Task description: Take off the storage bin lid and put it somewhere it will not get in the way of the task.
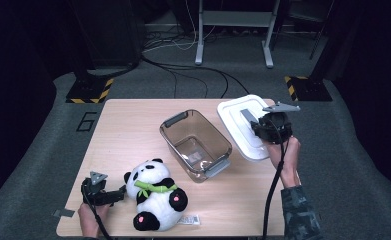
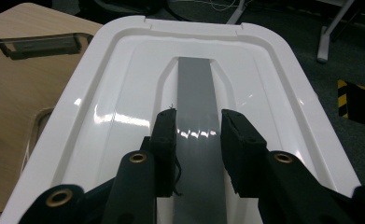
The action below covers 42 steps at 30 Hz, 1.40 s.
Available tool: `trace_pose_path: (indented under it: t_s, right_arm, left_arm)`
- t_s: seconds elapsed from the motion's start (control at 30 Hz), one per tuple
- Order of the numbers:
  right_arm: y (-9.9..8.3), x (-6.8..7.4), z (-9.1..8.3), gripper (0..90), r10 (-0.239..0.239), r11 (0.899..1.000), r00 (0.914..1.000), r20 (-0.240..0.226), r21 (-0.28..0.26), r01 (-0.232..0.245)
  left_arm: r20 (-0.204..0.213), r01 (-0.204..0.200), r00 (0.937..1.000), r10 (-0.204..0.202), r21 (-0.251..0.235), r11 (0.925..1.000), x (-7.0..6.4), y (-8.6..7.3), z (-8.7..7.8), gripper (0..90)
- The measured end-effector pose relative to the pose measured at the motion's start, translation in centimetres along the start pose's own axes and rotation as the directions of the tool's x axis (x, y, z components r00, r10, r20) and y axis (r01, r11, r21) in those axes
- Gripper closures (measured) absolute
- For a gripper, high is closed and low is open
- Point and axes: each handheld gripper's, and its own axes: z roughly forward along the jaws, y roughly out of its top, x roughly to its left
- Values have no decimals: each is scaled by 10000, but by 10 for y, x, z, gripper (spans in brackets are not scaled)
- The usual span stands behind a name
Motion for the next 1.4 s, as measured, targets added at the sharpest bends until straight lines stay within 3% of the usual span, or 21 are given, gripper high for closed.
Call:
trace_pose_path:
  t_s: [0.5, 0.83, 1.4]
  right_arm:
    - [-34, -26, 15, 665, 637, 9966, 9969, 471, 502, -660]
    - [-56, -31, 33, 665, 950, 9905, 9935, 630, 937, -1007]
    - [-94, -38, 66, 665, 1544, 9718, 9838, 909, 1656, -1678]
  left_arm:
    - [1, -4, 10000, 4, 3, 10000, 0, 0, 0, 20]
    - [-9, -2, 10000, 2, 20, 10000, 0, 0, 0, 21]
    - [-12, -2, 10000, 2, 21, 10000, 0, 0, 0, 21]
